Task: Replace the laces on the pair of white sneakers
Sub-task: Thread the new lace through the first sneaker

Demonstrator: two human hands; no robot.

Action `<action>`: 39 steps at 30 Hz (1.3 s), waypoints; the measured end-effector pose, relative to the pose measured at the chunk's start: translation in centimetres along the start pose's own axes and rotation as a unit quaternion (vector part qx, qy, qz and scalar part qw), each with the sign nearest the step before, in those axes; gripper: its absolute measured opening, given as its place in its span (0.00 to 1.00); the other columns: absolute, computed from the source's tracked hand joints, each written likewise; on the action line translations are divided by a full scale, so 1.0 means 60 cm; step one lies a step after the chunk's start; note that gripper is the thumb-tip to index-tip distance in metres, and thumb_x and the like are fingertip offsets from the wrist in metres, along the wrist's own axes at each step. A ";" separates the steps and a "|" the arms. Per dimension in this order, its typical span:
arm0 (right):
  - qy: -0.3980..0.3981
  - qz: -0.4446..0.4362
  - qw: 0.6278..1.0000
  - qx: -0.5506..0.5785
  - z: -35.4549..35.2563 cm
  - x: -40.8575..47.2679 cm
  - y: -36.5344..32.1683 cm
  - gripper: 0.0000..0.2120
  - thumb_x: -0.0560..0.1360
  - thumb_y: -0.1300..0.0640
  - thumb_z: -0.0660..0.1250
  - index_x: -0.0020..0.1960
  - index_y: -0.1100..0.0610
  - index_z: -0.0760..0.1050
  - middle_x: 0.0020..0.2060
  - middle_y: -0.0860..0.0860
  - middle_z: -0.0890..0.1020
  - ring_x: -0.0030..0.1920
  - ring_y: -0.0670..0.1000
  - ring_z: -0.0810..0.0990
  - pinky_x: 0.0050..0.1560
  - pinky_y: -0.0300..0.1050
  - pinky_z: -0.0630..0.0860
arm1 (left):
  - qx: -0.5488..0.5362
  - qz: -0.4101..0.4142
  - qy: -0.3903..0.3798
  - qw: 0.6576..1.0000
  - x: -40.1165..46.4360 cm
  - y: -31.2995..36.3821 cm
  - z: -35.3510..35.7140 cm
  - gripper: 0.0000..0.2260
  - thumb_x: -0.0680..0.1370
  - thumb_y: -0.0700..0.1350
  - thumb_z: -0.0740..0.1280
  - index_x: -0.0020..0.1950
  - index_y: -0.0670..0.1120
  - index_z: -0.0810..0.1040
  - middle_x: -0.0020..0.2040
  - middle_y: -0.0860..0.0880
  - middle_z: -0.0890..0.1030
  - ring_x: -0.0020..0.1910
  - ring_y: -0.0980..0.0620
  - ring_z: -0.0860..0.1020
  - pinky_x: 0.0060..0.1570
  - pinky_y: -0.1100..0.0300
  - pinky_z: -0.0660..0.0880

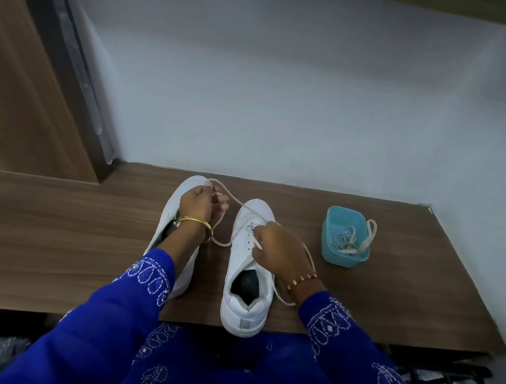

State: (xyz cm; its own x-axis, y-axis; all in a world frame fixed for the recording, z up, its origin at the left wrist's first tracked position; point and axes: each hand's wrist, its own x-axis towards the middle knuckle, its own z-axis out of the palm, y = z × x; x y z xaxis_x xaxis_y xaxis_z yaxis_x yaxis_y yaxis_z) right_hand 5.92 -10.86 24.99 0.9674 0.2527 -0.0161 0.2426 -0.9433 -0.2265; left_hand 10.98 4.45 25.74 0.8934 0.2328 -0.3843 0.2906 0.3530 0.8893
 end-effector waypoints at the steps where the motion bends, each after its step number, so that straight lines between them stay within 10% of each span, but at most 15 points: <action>1: 0.017 0.012 1.000 0.018 0.000 0.001 0.002 0.08 0.74 0.56 0.62 0.49 0.60 0.76 0.45 0.55 0.79 0.43 0.53 0.77 0.38 0.42 0.66 | -0.013 -0.015 0.001 1.000 -0.001 0.001 0.000 0.12 0.80 0.43 0.56 0.38 0.45 0.73 0.30 0.47 0.79 0.23 0.53 0.76 0.26 0.67 0.71; 5: 0.088 0.162 0.947 0.263 -0.020 0.012 0.047 0.11 0.74 0.60 0.66 0.32 0.55 0.72 0.31 0.52 0.77 0.31 0.49 0.74 0.33 0.42 0.71 | -0.071 -0.045 0.009 0.996 -0.006 0.008 -0.002 0.13 0.81 0.44 0.55 0.38 0.45 0.72 0.22 0.51 0.77 0.20 0.54 0.74 0.24 0.69 0.70; 9: 0.157 0.270 0.876 0.369 -0.033 0.003 0.126 0.10 0.77 0.61 0.63 0.37 0.62 0.76 0.29 0.54 0.78 0.26 0.48 0.73 0.26 0.36 0.71 | -0.055 -0.046 0.003 0.997 -0.006 0.009 -0.007 0.14 0.81 0.46 0.56 0.38 0.46 0.73 0.25 0.50 0.74 0.23 0.53 0.72 0.29 0.63 0.69; 16: 0.182 0.300 0.922 0.161 -0.019 0.006 0.143 0.11 0.76 0.55 0.65 0.39 0.61 0.77 0.36 0.53 0.79 0.39 0.51 0.76 0.45 0.47 0.75 | 0.013 0.006 -0.012 1.000 -0.007 0.018 0.000 0.10 0.76 0.42 0.61 0.36 0.48 0.76 0.34 0.49 0.72 0.34 0.52 0.71 0.32 0.62 0.70; 20: 0.118 0.182 0.937 0.276 -0.049 0.029 0.051 0.16 0.76 0.53 0.64 0.32 0.59 0.73 0.28 0.52 0.73 0.30 0.49 0.68 0.34 0.42 0.65 | 0.025 0.028 -0.094 0.995 -0.016 0.021 0.008 0.13 0.79 0.42 0.58 0.36 0.46 0.74 0.28 0.51 0.77 0.29 0.55 0.74 0.29 0.64 0.72; 23: 0.048 0.128 0.913 0.385 -0.061 0.058 -0.003 0.10 0.77 0.57 0.63 0.49 0.62 0.79 0.37 0.52 0.78 0.35 0.48 0.74 0.34 0.37 0.68 | 0.024 0.040 -0.133 0.990 -0.026 0.029 0.017 0.14 0.80 0.44 0.57 0.37 0.44 0.75 0.25 0.53 0.78 0.23 0.56 0.73 0.25 0.65 0.71; 29: -0.047 0.059 0.950 0.303 -0.068 0.082 -0.007 0.05 0.75 0.60 0.66 0.40 0.59 0.77 0.33 0.44 0.71 0.34 0.41 0.68 0.31 0.29 0.62 | 0.046 0.075 -0.166 0.982 -0.021 0.047 0.008 0.15 0.80 0.46 0.58 0.37 0.44 0.76 0.26 0.52 0.75 0.24 0.56 0.73 0.31 0.62 0.72; 34: 0.023 0.125 0.963 0.239 -0.074 0.086 0.033 0.16 0.76 0.56 0.64 0.31 0.55 0.68 0.28 0.48 0.71 0.31 0.47 0.69 0.31 0.38 0.63 | -0.009 0.081 -0.122 0.989 -0.009 0.056 -0.008 0.14 0.81 0.43 0.57 0.36 0.43 0.72 0.32 0.47 0.73 0.21 0.56 0.72 0.26 0.64 0.72; 39: 0.095 0.184 0.967 0.147 -0.079 0.080 0.082 0.13 0.76 0.54 0.64 0.44 0.65 0.77 0.36 0.54 0.76 0.39 0.54 0.75 0.42 0.46 0.71 | -0.082 0.110 -0.081 0.987 0.015 0.074 -0.010 0.14 0.80 0.38 0.58 0.33 0.41 0.71 0.24 0.51 0.76 0.25 0.56 0.76 0.34 0.62 0.75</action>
State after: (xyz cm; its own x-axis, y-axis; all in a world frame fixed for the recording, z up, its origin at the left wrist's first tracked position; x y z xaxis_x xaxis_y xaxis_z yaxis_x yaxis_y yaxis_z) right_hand 12.12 -15.29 28.43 0.9868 -0.1600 0.0251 -0.1253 -0.8523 -0.5078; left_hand 12.85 6.76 29.19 0.9755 0.1773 -0.1303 0.0359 0.4558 0.8894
